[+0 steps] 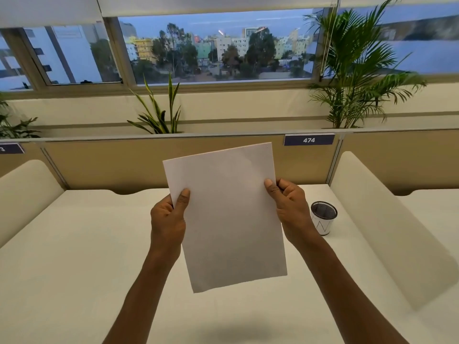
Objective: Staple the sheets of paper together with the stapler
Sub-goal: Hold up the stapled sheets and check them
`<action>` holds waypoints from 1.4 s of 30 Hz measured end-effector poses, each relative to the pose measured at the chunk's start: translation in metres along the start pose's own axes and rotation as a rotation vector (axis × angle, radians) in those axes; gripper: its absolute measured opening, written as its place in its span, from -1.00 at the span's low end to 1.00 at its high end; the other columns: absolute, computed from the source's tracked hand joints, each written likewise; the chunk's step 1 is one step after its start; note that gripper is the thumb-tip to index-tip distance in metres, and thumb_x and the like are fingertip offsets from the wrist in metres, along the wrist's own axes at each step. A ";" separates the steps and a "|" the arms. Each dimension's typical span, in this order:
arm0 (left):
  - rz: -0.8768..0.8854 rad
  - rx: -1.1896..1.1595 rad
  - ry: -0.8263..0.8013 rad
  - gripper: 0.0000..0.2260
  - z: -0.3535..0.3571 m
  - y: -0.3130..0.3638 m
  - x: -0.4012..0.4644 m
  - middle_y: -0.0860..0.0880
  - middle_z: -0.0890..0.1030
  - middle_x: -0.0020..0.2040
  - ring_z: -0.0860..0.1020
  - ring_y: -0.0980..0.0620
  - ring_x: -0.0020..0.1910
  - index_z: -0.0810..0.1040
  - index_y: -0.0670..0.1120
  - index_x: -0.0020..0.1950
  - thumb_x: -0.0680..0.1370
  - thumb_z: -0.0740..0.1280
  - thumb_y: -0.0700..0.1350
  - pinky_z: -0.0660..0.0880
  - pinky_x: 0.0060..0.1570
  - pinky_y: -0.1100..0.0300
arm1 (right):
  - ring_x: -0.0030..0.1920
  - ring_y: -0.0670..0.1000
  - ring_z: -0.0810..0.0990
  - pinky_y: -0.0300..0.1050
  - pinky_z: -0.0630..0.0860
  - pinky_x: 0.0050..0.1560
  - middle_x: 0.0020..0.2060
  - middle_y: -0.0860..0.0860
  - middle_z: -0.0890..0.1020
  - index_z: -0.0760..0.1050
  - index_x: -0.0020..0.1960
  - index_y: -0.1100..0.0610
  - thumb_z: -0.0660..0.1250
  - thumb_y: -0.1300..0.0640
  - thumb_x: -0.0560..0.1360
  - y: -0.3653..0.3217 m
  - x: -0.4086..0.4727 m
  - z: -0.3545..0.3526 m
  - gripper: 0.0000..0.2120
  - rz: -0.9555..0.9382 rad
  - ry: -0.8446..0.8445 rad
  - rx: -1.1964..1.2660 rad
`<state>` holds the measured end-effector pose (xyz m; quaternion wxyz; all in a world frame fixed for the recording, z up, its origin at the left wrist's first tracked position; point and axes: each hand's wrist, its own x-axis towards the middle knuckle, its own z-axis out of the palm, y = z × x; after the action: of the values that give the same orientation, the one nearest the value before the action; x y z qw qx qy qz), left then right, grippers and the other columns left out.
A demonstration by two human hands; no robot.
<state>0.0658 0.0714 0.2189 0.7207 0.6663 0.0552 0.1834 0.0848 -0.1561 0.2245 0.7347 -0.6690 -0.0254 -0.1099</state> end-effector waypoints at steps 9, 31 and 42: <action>0.029 -0.016 -0.006 -0.80 0.011 0.011 -0.008 0.09 0.72 -0.19 0.68 0.10 -0.24 0.63 -0.03 -0.08 0.59 0.26 0.02 0.61 -0.26 0.25 | -0.30 -0.22 0.66 -0.38 0.56 -0.31 -0.20 -0.12 0.66 0.56 -0.10 0.00 0.26 0.07 0.59 -0.011 -0.005 -0.009 -0.87 -0.023 0.022 0.014; -0.014 0.039 0.000 -0.82 0.011 0.014 -0.008 0.00 0.69 -0.08 0.67 -0.04 -0.13 0.60 -0.02 -0.08 0.58 0.27 0.04 0.61 -0.13 0.08 | -0.15 0.04 0.69 -0.17 0.66 -0.14 -0.13 0.00 0.71 0.63 -0.06 0.08 0.32 0.07 0.56 -0.012 -0.007 -0.012 -0.86 0.100 0.027 0.107; 0.058 0.353 -0.085 -0.67 0.047 0.021 -0.023 0.20 0.58 0.15 0.58 0.23 0.08 0.44 -0.02 0.26 0.54 0.36 0.02 0.45 -0.02 0.49 | -0.22 0.05 0.66 -0.10 0.65 -0.17 -0.25 -0.01 0.68 0.59 -0.21 0.04 0.31 0.06 0.57 -0.018 -0.011 -0.002 -0.80 0.036 0.205 0.036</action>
<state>0.0555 0.0199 0.2407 0.5888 0.7908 0.0369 0.1634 0.0705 -0.1580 0.2403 0.7470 -0.6413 0.0599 -0.1644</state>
